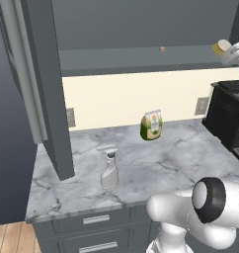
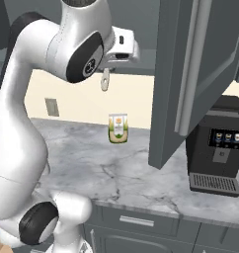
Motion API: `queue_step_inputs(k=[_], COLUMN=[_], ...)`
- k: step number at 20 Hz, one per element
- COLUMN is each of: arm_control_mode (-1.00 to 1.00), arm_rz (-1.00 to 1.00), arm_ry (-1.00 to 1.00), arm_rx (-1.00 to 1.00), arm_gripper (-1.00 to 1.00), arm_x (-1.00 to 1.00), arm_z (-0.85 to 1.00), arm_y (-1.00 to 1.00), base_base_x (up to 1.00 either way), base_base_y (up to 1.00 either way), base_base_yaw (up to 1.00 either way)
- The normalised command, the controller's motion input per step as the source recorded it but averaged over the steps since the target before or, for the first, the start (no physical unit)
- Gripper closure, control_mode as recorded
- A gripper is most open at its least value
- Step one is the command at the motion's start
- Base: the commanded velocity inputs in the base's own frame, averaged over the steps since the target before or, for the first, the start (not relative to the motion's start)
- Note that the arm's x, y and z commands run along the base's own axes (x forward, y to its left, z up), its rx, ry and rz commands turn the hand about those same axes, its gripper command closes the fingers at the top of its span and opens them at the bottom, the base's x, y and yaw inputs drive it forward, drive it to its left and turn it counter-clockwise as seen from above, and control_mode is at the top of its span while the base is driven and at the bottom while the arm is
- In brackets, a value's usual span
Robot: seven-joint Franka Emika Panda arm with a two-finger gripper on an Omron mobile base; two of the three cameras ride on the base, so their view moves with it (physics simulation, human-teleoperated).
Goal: Pick the spray and dish brush from the cabinet and place them on the counter.
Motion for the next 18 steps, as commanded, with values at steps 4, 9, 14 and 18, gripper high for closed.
queue_step_inputs(k=[4, 9, 14, 18], arm_control_mode=[-1.00, -1.00, -1.00, -1.00], arm_rz=[-0.17, -0.14, -0.13, -0.07], arm_ry=[-0.02, 0.00, -0.02, -0.04], arm_rx=[0.01, 0.00, 0.00, 0.00], arm_gripper=[1.00, 1.00, 1.00, 1.00], arm_x=[-1.00, -1.00, -1.00, -0.91], arm_z=[0.00, -0.01, -0.12, -0.17], arm_y=[0.31, 0.32, 0.32, 0.29], base_base_x=[0.00, 0.00, 0.00, 0.00], base_base_y=[0.00, 0.00, 0.00, 0.00], base_base_yaw=[0.00, 0.00, 0.00, 0.00])
